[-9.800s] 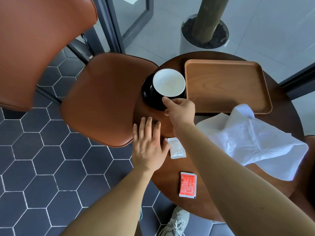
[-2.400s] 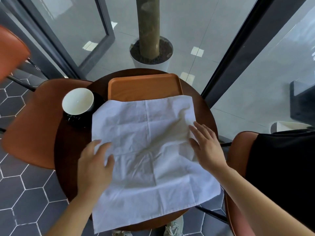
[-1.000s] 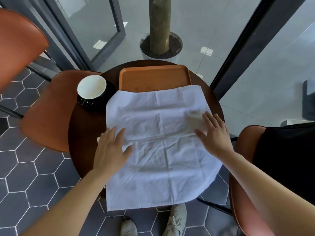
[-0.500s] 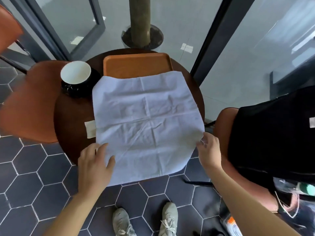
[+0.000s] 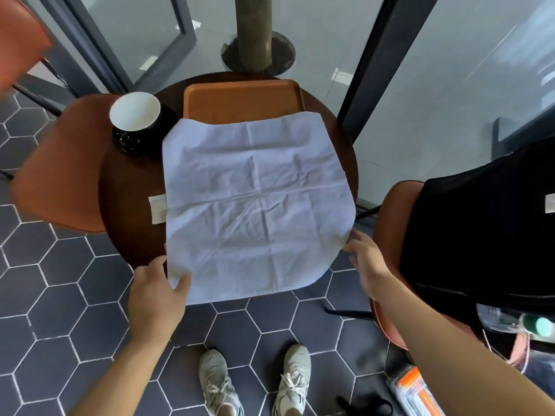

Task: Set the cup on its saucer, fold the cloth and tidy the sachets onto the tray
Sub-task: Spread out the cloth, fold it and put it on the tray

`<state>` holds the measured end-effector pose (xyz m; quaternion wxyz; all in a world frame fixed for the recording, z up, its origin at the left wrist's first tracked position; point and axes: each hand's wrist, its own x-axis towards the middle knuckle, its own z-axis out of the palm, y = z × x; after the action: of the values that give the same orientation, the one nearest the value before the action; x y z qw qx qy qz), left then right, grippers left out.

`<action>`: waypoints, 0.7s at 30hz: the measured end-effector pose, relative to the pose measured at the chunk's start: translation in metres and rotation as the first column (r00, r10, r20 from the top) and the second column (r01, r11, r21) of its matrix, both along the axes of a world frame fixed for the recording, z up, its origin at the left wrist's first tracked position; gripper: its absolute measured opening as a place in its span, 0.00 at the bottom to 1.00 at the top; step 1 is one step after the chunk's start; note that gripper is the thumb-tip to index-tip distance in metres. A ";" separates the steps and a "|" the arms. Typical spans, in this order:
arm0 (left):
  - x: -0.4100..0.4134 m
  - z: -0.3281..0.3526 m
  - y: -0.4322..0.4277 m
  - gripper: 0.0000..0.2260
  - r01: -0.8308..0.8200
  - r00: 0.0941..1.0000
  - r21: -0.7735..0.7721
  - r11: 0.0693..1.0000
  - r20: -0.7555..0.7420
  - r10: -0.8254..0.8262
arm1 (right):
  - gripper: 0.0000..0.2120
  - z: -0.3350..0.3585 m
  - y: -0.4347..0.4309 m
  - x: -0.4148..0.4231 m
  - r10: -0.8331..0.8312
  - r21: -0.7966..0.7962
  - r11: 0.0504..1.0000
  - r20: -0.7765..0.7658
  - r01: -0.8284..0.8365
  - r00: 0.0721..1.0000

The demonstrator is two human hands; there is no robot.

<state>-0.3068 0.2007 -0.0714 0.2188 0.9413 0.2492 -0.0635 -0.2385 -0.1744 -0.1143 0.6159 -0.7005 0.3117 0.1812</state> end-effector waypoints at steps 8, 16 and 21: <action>-0.006 0.000 0.004 0.20 -0.119 0.992 -0.157 0.980 0.023 0.124 | 0.12 -0.010 -0.025 -0.013 0.025 -0.159 0.987 -0.035 -0.030 0.999; -0.008 0.003 0.006 0.14 -0.203 0.972 -0.256 0.945 0.063 0.226 | 0.27 0.009 -0.029 -0.028 0.205 -0.374 0.909 0.024 -0.182 0.978; -0.019 0.004 0.011 0.11 -0.160 0.967 -0.362 0.918 0.132 0.220 | 0.15 0.024 -0.026 -0.043 0.334 -0.566 0.802 0.158 -0.192 0.929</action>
<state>-0.3257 0.2113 -0.0671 0.4074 0.8609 0.3048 -0.0046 -0.2815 -0.2002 -0.0899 0.3958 -0.8991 0.1690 0.0806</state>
